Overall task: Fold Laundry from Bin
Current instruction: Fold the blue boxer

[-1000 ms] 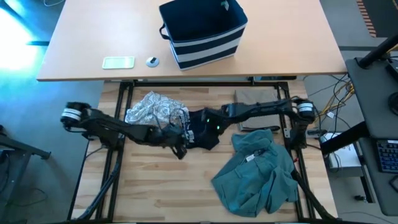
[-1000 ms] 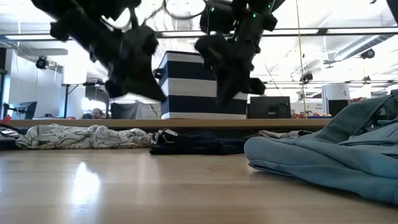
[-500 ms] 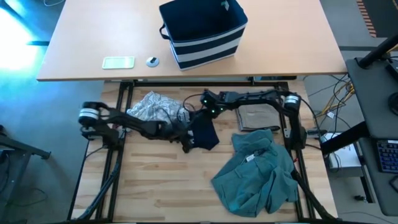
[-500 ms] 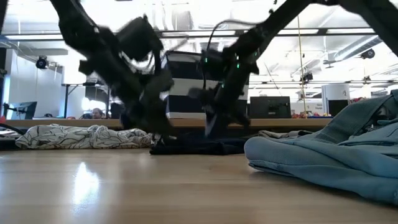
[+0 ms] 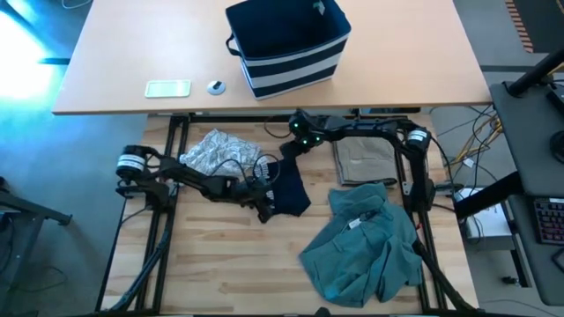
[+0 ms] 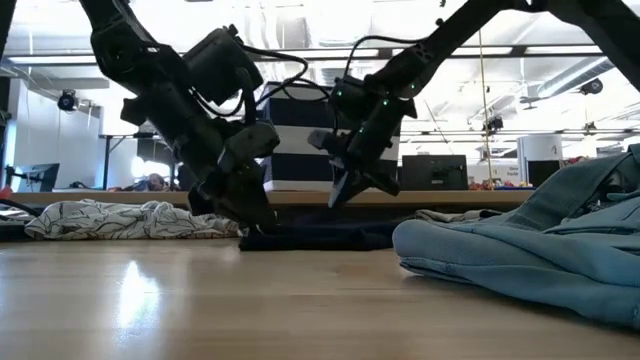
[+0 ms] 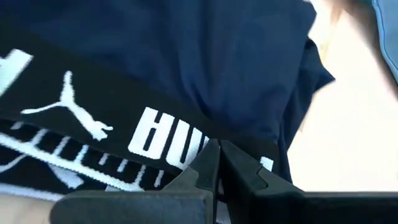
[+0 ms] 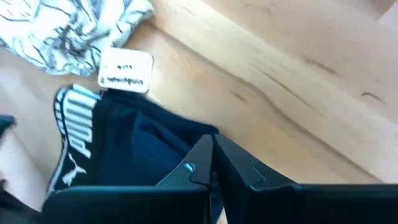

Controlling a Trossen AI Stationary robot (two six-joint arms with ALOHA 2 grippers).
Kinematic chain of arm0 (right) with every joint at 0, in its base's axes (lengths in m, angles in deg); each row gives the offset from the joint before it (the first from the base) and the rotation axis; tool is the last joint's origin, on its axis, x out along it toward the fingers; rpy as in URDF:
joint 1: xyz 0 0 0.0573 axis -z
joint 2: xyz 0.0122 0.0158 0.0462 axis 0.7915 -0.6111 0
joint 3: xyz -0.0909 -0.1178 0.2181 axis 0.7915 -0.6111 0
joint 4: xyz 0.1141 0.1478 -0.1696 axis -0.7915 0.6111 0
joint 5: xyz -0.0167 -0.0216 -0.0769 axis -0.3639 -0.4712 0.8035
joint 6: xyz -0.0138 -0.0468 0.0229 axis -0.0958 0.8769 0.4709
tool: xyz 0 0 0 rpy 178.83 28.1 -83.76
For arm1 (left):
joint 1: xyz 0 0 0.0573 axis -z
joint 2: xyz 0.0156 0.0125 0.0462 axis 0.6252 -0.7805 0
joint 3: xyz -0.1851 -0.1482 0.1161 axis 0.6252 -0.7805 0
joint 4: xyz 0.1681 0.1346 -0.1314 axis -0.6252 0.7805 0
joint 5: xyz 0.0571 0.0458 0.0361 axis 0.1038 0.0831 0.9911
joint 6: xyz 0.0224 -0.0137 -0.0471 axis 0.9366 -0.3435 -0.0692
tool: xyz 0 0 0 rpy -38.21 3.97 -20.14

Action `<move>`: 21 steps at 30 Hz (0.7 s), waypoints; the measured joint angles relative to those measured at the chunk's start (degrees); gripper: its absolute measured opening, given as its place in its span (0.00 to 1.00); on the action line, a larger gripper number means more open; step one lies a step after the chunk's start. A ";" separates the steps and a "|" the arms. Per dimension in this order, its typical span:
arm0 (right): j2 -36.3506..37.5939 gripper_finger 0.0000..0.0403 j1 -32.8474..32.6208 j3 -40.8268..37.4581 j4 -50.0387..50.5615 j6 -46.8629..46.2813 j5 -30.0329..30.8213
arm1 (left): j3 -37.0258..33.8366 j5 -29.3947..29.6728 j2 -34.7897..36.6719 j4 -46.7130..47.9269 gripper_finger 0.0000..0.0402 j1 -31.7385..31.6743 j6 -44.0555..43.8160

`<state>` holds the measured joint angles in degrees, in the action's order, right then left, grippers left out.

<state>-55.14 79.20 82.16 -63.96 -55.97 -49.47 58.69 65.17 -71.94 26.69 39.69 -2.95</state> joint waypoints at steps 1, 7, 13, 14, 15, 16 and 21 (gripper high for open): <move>-0.16 0.03 -0.02 -0.12 -0.24 0.02 0.04 | -0.08 0.10 0.86 0.40 0.00 -0.38 0.00; -0.71 0.03 -0.16 -0.57 -0.53 0.06 0.37 | -0.03 1.97 8.60 0.78 0.00 -3.52 0.60; 2.46 0.03 -0.52 -0.67 1.15 0.24 1.38 | 0.08 4.78 11.21 1.28 0.00 -8.96 3.36; 3.22 0.03 -0.52 -0.58 1.35 0.22 1.32 | 0.08 5.43 10.49 1.09 0.00 -9.95 4.00; 3.74 0.03 -0.64 -0.55 1.65 0.09 1.28 | 0.08 6.03 9.66 1.16 0.00 -10.89 4.44; 3.86 0.03 -0.82 -0.54 1.92 0.07 1.26 | 0.06 6.09 8.71 1.36 0.00 -11.76 5.04; 1.67 0.03 -2.44 -0.81 2.91 -0.11 0.82 | 0.06 6.39 3.80 1.98 0.00 -14.01 8.40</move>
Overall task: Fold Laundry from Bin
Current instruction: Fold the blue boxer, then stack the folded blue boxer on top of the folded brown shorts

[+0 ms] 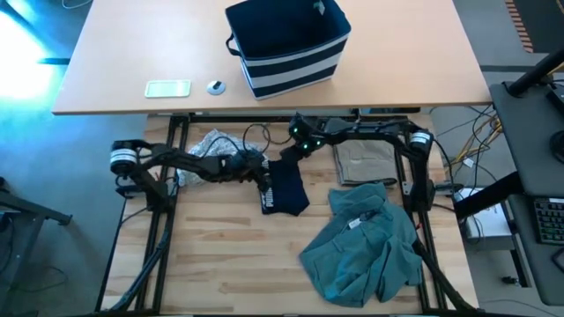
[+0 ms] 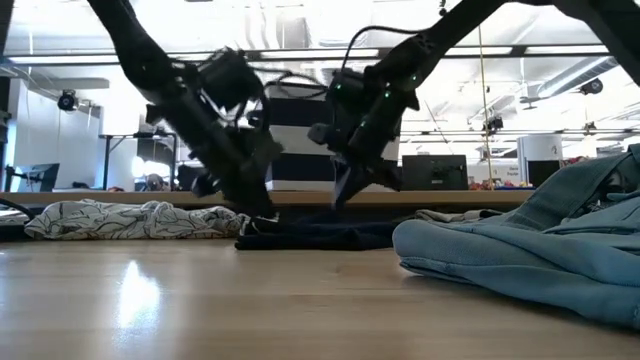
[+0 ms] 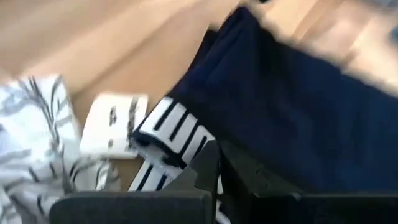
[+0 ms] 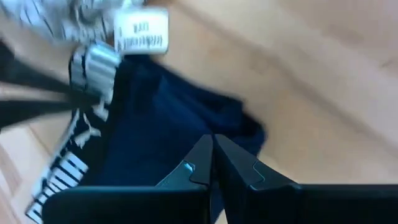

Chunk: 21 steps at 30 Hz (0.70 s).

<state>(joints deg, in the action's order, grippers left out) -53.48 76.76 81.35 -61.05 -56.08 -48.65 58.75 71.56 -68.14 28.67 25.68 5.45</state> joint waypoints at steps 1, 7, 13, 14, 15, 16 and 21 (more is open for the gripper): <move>-0.80 0.03 -0.37 -0.23 0.03 -0.18 -0.05 | 0.00 -0.01 -0.81 0.63 0.00 -0.24 0.08; -4.89 0.03 -0.43 -0.74 -0.28 -1.28 7.19 | 0.02 -0.26 -1.57 3.50 0.00 -0.49 0.46; -3.04 0.03 -0.06 -0.76 -1.20 -0.89 9.10 | 0.02 -0.44 0.75 5.35 0.00 -0.44 0.94; -1.86 0.03 -0.21 -0.76 -1.19 -0.69 8.76 | 0.02 -0.46 1.54 5.47 0.00 -0.49 1.12; -0.67 0.03 -0.45 -0.76 -0.95 -0.41 8.28 | 0.02 -0.46 2.44 5.45 0.00 -0.51 1.39; 0.57 0.03 -0.82 -0.74 -0.70 -0.36 8.02 | 0.02 -0.46 3.45 5.39 0.00 -0.51 1.67; 6.88 0.03 -4.47 -1.28 0.30 -0.31 7.98 | 0.02 -0.44 9.87 5.25 0.00 -0.32 1.80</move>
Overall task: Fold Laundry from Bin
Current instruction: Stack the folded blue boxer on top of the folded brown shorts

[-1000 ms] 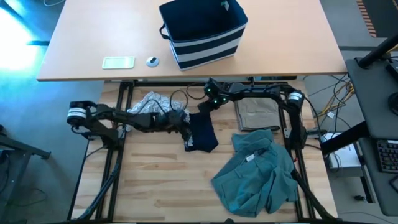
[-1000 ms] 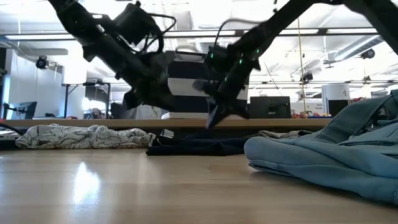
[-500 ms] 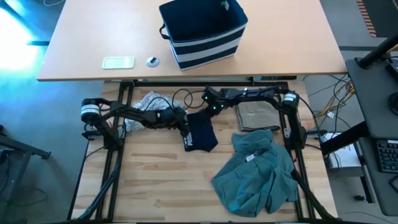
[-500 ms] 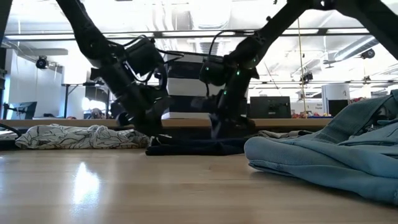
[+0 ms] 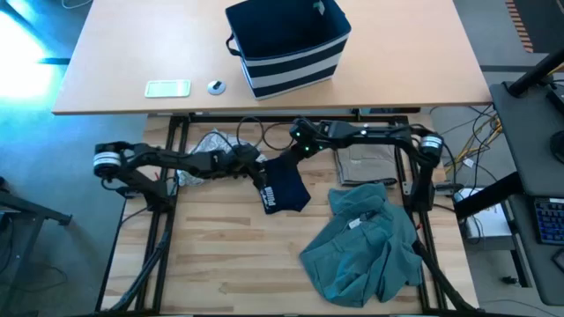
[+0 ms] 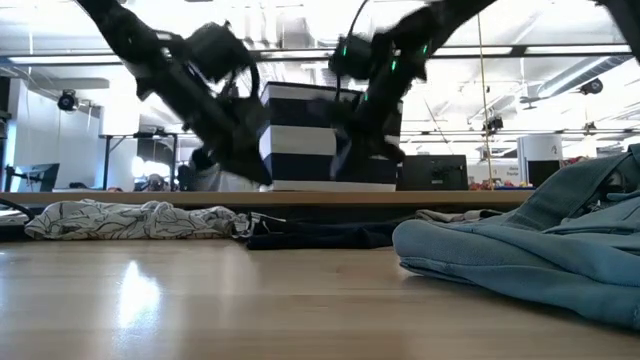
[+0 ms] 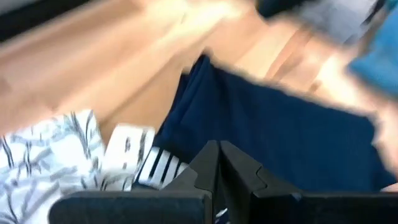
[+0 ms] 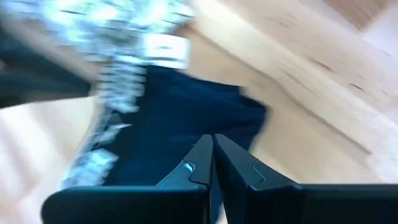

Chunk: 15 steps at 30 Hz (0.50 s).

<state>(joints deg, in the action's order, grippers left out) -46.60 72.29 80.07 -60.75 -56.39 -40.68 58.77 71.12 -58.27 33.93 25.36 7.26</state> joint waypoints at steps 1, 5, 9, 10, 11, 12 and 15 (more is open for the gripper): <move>1.44 0.03 -1.22 -0.19 -0.19 0.16 0.02 | 0.00 0.00 1.65 -0.07 0.00 0.19 0.00; 5.94 0.03 -8.26 -0.85 0.26 1.05 1.76 | 0.00 -0.46 7.95 -0.95 0.00 1.75 0.44; 8.64 0.03 -16.58 -1.09 1.70 -0.75 6.51 | 0.00 -5.62 13.28 -3.59 0.00 4.01 1.96; 9.30 0.03 -18.50 -1.09 2.13 -1.38 7.32 | 0.00 -6.69 14.29 -4.08 0.00 4.63 2.22; 9.95 0.03 -20.28 -1.09 2.16 -2.26 7.96 | 0.00 -7.61 15.21 -4.27 0.00 5.34 2.41; 10.63 0.03 -21.77 -1.09 2.18 -3.02 8.64 | 0.00 -7.85 15.95 -4.36 0.00 6.09 2.52; 12.21 0.03 -25.35 -1.09 2.75 -5.27 9.65 | 0.00 -7.99 17.51 -4.37 0.00 8.38 2.54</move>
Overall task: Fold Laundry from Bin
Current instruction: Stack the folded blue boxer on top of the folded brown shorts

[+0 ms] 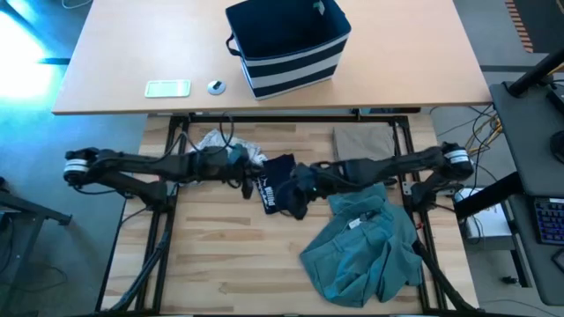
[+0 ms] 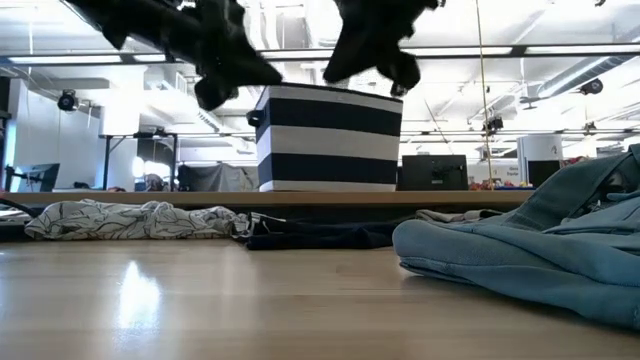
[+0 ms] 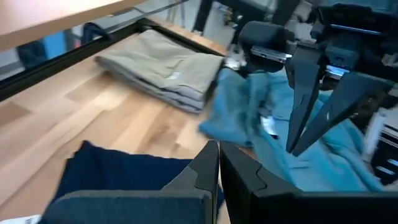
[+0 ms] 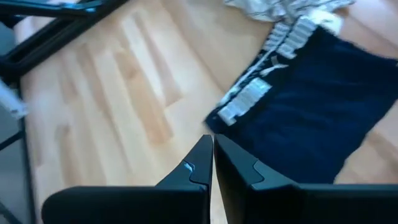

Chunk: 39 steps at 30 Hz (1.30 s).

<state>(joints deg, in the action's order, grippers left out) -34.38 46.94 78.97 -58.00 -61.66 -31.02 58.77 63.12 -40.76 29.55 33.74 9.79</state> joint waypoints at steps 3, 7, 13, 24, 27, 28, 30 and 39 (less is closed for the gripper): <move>1.80 0.03 -1.92 0.00 0.82 -0.24 0.46 | 0.00 0.00 0.69 -0.06 0.00 2.22 -0.01; 4.65 0.03 -2.23 0.00 2.30 0.21 0.83 | 0.00 -0.06 0.91 -0.80 0.00 4.82 -1.49; 8.93 0.03 -1.86 0.00 3.45 4.76 0.98 | 0.00 -0.09 1.02 -2.60 0.00 7.88 -2.71; 12.94 0.03 2.25 0.00 8.71 8.75 10.20 | 0.01 1.21 0.96 -14.21 0.00 8.29 -6.64; 13.70 0.03 3.96 0.01 7.13 14.60 8.46 | 0.02 2.29 0.92 -17.50 0.00 8.27 -6.69; 13.81 0.03 4.35 0.15 7.05 16.75 8.44 | 0.02 2.48 0.92 -17.61 0.00 8.24 -6.80; 13.89 0.03 4.89 0.35 7.11 19.95 8.37 | 0.02 2.54 0.94 -17.48 0.00 8.22 -8.51; 12.99 0.03 4.90 0.37 7.11 21.64 8.31 | 0.02 4.21 0.94 -16.79 0.00 8.13 -24.56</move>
<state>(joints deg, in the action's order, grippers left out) -21.39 51.84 79.34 -50.89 -40.02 -22.71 58.79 67.34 -39.83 12.76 41.87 -14.77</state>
